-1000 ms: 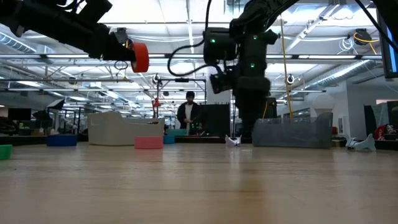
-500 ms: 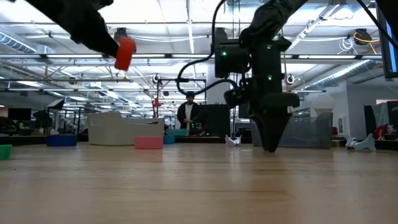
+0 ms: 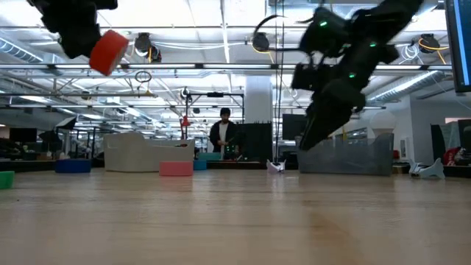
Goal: Pick and place Stapler, Stapler remover, tape
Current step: Put the orange tape into the white bin
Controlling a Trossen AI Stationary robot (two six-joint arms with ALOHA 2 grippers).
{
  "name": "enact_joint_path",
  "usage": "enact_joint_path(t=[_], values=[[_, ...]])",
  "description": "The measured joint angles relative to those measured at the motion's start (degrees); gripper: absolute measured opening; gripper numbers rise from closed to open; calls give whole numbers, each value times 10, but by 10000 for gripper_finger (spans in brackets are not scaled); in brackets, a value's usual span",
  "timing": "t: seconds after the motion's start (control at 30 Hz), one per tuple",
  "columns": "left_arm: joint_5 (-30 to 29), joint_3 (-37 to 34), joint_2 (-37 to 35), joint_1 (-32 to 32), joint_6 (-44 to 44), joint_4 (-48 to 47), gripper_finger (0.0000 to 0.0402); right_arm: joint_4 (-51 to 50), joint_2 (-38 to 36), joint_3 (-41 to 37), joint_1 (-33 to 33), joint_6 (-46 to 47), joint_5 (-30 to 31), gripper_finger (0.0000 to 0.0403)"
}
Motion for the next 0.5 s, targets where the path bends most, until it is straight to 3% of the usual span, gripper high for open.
enact_joint_path(t=[0.13, 0.3, 0.5], values=[[62, 0, 9, 0, -86, -44, 34, 103, -69, -66, 0, 0, -1, 172], [180, 0, 43, -1, -192, -105, 34, 207, -122, -123, 0, -1, -1, 177], [282, 19, 91, -35, -293, -171, 34, 248, -137, -148, 0, -4, 0, 176]])
